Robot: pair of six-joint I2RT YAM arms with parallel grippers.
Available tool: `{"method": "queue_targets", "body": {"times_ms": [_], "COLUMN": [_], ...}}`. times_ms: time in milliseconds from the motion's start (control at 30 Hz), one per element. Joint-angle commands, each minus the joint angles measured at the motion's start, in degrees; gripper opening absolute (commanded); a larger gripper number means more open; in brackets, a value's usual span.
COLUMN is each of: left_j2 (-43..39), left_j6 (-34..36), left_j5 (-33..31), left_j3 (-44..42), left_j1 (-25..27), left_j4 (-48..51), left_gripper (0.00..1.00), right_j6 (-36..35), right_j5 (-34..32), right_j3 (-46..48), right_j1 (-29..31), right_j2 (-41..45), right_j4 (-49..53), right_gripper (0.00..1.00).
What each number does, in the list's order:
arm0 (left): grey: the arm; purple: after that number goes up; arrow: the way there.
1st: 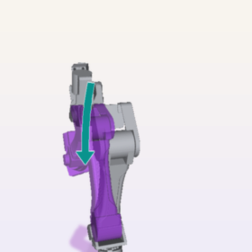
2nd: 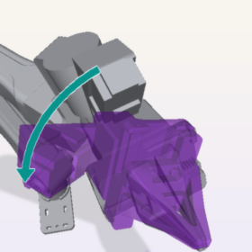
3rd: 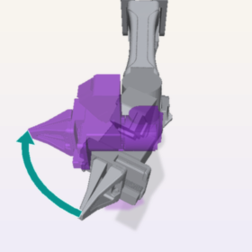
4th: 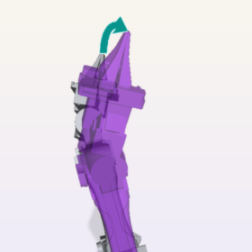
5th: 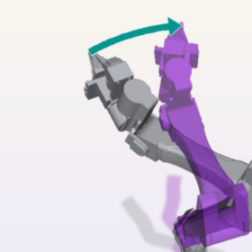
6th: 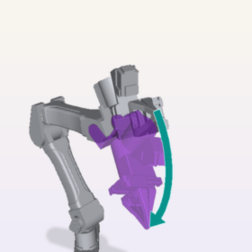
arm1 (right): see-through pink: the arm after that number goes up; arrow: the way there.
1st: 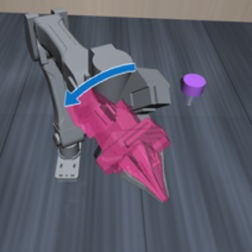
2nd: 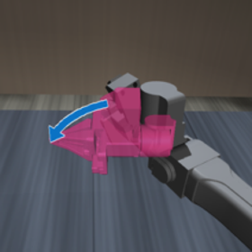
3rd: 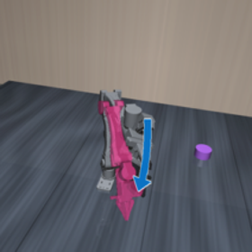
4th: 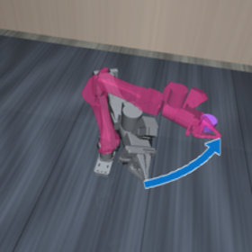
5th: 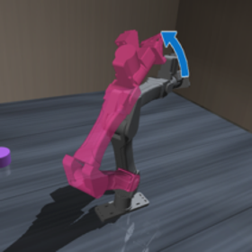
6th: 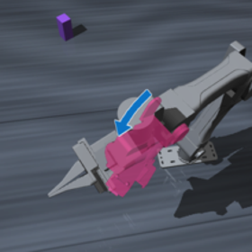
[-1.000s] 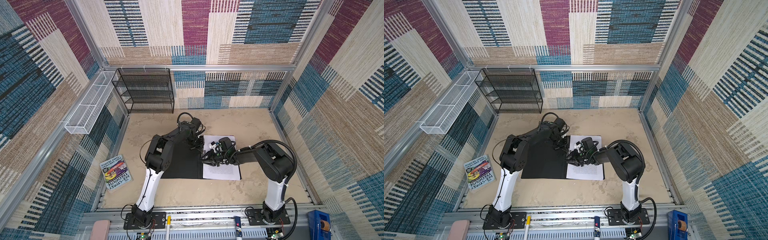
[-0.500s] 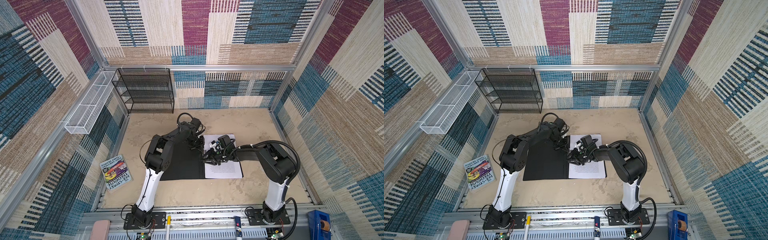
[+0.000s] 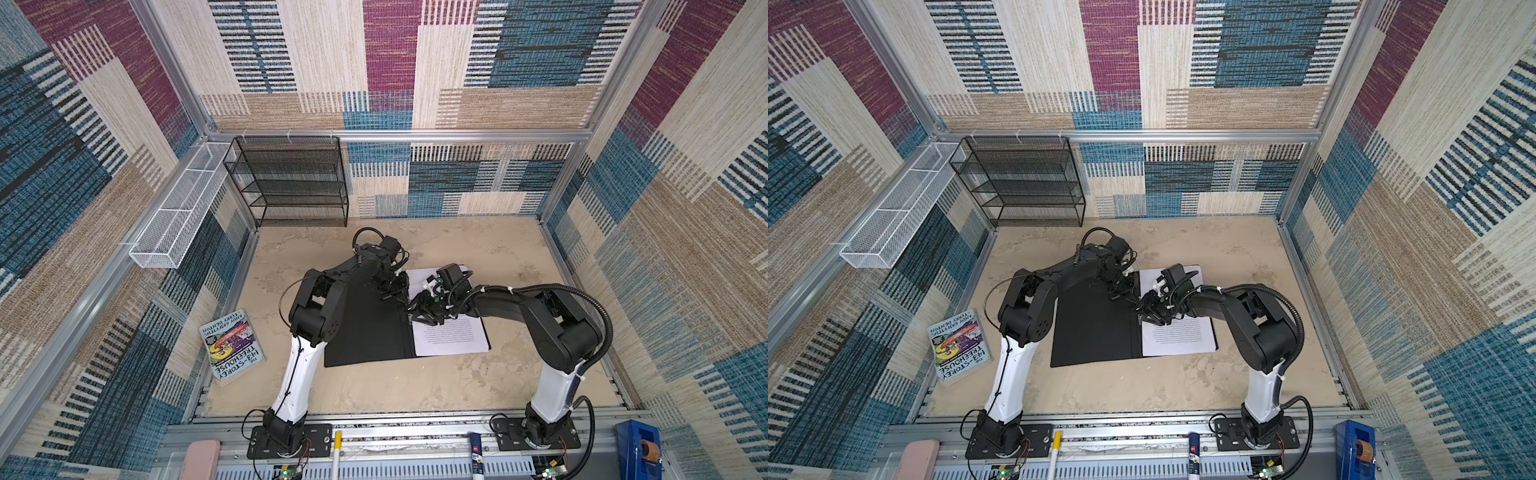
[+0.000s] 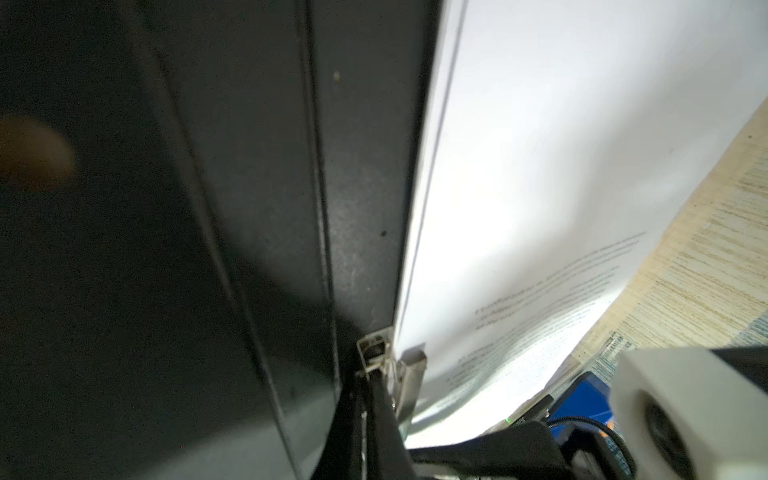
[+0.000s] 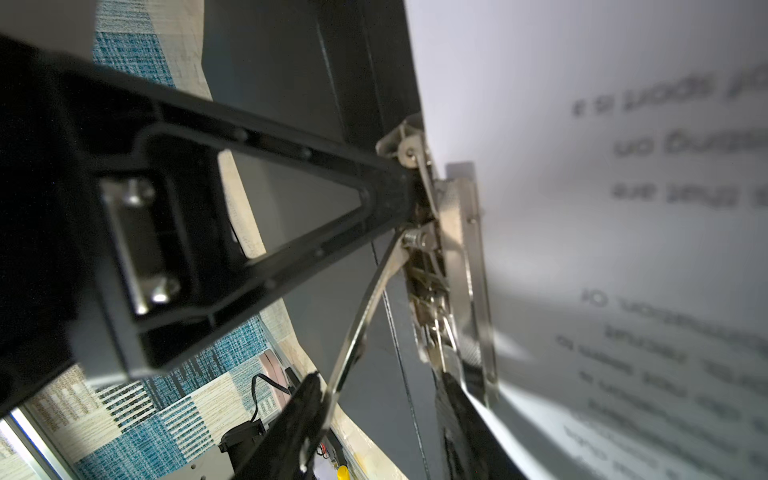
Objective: Put the files into the folder
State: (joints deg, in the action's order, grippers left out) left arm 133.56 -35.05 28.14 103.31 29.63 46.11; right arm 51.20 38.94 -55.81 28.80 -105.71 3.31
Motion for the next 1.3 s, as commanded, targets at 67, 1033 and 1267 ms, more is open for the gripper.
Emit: {"method": "queue_targets", "body": {"times_ms": [67,1033,1267], "left_j2": [3.3,3.3,3.5], "left_j6": [-1.2,-1.3,-1.3], "left_j5": [-11.6,-11.6,-11.6], "left_j3": [-2.4,-2.5,-2.4], "left_j1": [0.1,0.0,0.0], "left_j4": [6.1,5.9,6.0], "left_gripper": [0.0,0.0,0.0], "right_j6": [0.6,8.1,8.7], "right_j5": [0.6,9.2,9.5], "right_j3": [1.1,-5.4,-5.1], "right_j1": [-0.1,-3.9,-3.9], "right_j2": [2.0,-1.9,-2.7], "right_j4": [1.9,-4.1,-4.1], "right_gripper": [0.48,0.34,0.24]}}
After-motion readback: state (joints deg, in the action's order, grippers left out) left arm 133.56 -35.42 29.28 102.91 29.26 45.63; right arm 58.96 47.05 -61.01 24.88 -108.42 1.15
